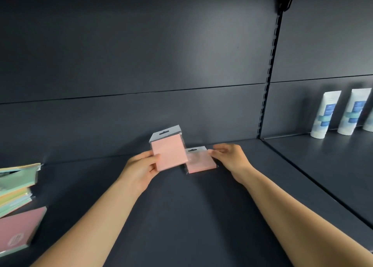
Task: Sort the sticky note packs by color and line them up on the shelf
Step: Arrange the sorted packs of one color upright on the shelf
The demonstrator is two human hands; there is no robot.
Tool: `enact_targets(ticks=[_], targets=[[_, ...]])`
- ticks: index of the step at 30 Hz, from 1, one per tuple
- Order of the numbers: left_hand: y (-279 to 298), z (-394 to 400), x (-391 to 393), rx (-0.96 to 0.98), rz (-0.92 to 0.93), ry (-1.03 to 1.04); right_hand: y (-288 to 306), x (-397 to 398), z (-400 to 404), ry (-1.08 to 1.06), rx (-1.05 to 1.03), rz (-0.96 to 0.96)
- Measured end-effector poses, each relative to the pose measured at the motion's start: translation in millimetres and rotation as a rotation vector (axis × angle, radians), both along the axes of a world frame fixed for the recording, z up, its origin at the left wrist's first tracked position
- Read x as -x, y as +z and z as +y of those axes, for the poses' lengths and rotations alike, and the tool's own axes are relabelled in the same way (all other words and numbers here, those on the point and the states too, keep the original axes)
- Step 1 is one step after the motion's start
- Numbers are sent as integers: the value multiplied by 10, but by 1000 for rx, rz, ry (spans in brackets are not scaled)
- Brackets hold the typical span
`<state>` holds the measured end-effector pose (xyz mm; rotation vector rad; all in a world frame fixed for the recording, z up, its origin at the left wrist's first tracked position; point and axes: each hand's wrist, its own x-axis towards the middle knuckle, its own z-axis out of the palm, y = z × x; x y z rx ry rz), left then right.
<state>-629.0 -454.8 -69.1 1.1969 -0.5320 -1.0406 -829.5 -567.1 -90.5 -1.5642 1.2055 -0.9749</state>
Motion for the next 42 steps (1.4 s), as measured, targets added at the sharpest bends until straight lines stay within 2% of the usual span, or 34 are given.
enact_targets(ticks=[3, 7, 14, 18, 23, 28, 30, 33, 38, 42], targets=[[43, -110, 250, -8, 3, 1, 87, 72, 30, 32, -16, -121], [-1, -204, 507, -14, -46, 7, 128, 61, 67, 186, -102, -255], [-71, -195, 566, -70, -487, -5, 109, 35, 53, 183, -100, -152], [-116, -213, 548, -149, -665, -43, 89, 56, 33, 157, -35, -41], [-122, -223, 530, -201, -735, -34, 41, 58, -3, 99, 0, 91], [-128, -216, 514, -209, -746, -38, 47, 33, 27, 40, 9, 134], [-96, -202, 442, -228, -786, -76, 99, 32, 48, -8, 90, 253], [50, -70, 218, -278, -1040, -145, 280, -3, 173, -43, 232, 455], [392, 454, -325, -395, -1447, -232, 635, -347, 700, 97, 482, 814], [624, 1039, -821, -462, -1640, -260, 814, -819, 1251, 211, 603, 965]])
